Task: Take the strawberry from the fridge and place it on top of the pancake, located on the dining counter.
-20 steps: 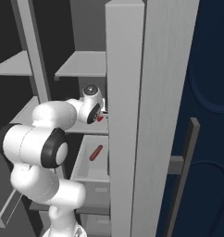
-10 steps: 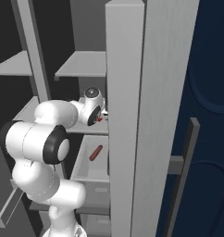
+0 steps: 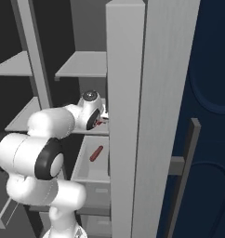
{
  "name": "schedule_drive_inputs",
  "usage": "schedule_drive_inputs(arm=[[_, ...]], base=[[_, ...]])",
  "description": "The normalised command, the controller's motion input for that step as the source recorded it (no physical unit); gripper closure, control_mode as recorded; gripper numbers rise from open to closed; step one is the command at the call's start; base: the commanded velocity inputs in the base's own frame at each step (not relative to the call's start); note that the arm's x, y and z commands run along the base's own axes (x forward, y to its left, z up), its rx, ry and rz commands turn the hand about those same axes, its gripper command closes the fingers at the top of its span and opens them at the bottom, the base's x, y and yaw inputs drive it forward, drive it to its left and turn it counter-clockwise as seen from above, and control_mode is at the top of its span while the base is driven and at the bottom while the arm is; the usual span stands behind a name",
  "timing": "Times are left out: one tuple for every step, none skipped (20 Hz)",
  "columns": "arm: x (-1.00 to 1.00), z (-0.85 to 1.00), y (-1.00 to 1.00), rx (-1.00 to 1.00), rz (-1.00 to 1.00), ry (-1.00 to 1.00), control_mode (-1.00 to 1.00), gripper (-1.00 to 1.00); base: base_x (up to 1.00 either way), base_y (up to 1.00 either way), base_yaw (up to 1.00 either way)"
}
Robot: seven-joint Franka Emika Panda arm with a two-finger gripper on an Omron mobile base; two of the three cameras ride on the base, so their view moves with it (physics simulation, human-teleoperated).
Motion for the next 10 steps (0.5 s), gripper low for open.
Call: schedule_drive_inputs(arm=[[-0.93, 0.00, 0.00, 0.00, -0.11, -0.04, -1.00, 1.00], [-1.00, 0.19, 0.00, 0.00, -0.10, -0.03, -1.00, 1.00], [-1.00, 0.31, 0.00, 0.00, -0.07, -0.01, -1.00, 1.00], [-1.00, 0.55, 0.00, 0.00, -0.03, 0.00, -1.00, 1.00], [-1.00, 0.49, 0.00, 0.00, -0.02, -0.05, -1.00, 1.00], [-1.00, 0.49, 0.00, 0.00, -0.01, -0.02, -1.00, 1.00], [-1.00, 0.61, 0.00, 0.00, -0.02, -0.02, -1.00, 1.00], [-1.00, 0.92, 0.00, 0.00, -0.01, -0.02, -1.00, 1.00], [-0.97, 0.95, 0.00, 0.00, -0.02, 0.00, -1.00, 1.00], [-0.77, 0.93, 0.06, 0.00, -0.01, 0.00, -1.00, 1.00]], base=[[0.00, 0.00, 0.00], [0.00, 0.00, 0.00], [0.00, 0.00, 0.00], [0.00, 0.00, 0.00], [0.00, 0.00, 0.00], [0.00, 0.00, 0.00], [0.00, 0.00, 0.00], [0.00, 0.00, 0.00], [0.00, 0.00, 0.00], [0.00, 0.00, 0.00]])
